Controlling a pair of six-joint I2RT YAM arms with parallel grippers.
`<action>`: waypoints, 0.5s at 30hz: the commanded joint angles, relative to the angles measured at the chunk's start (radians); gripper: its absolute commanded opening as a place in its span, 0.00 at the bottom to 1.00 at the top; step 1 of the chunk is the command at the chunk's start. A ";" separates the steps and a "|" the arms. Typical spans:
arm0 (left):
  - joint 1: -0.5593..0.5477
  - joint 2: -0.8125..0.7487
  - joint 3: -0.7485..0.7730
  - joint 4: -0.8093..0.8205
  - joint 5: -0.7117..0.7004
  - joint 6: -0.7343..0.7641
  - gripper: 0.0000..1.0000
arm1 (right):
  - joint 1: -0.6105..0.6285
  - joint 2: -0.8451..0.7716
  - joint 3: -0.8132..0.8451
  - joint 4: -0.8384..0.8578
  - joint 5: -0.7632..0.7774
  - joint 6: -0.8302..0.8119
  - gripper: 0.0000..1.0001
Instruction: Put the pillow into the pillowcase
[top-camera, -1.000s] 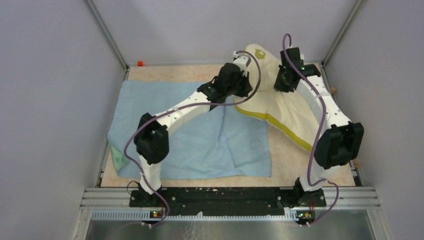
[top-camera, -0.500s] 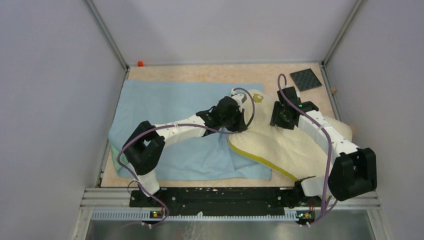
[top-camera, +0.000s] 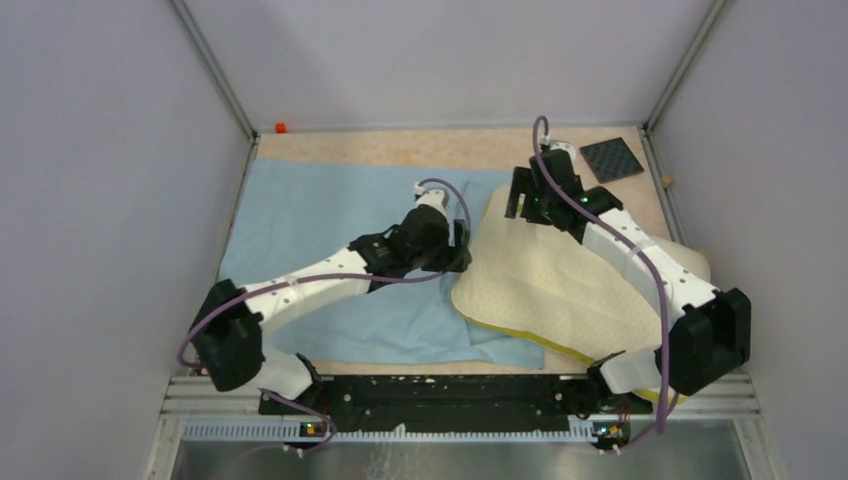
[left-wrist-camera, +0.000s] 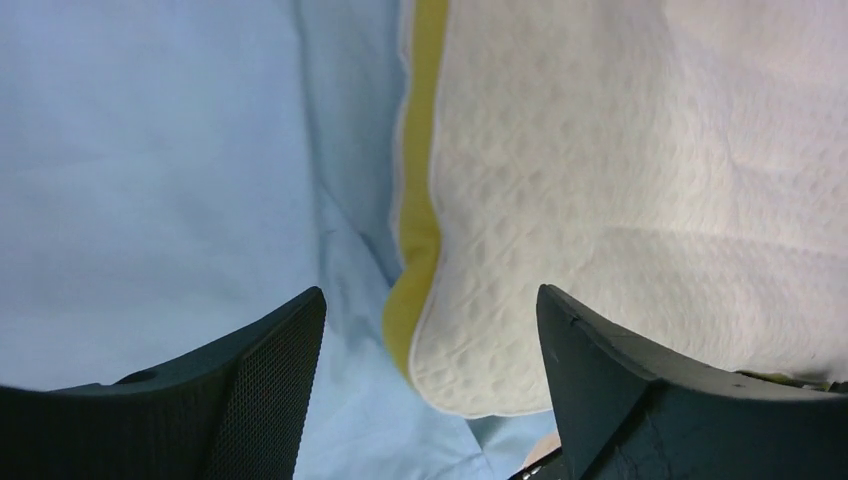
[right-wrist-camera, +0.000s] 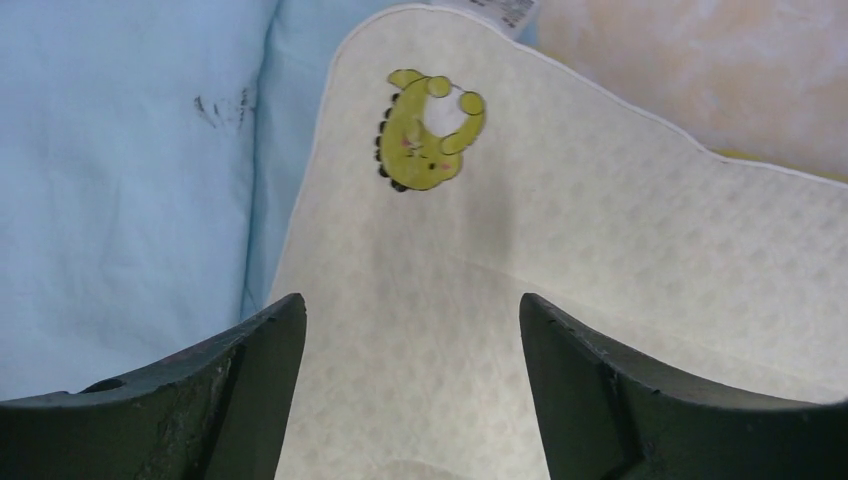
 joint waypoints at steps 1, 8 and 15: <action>0.081 -0.163 -0.079 -0.067 -0.146 -0.043 0.83 | 0.102 0.092 0.065 0.017 0.098 0.034 0.79; 0.215 -0.171 -0.086 -0.055 -0.026 0.028 0.86 | 0.195 0.302 0.078 0.076 0.132 0.054 0.88; 0.216 0.029 0.059 -0.073 -0.011 0.077 0.87 | 0.185 0.353 -0.030 0.149 0.130 0.049 0.18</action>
